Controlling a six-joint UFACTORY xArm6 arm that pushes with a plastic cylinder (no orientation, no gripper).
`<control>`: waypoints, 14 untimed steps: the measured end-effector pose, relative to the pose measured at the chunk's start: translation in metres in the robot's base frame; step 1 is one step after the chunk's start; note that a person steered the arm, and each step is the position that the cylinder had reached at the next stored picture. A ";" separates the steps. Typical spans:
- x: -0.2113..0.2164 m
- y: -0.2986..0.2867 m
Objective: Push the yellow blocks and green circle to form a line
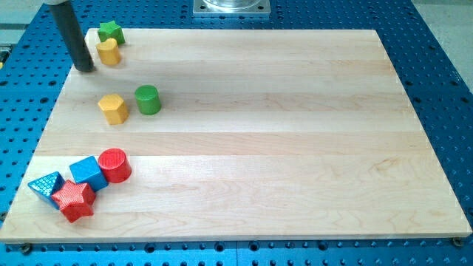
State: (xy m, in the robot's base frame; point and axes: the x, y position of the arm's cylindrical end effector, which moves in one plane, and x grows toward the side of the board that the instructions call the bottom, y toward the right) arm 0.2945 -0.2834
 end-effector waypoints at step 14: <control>0.113 0.095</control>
State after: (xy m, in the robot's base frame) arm 0.4071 -0.1884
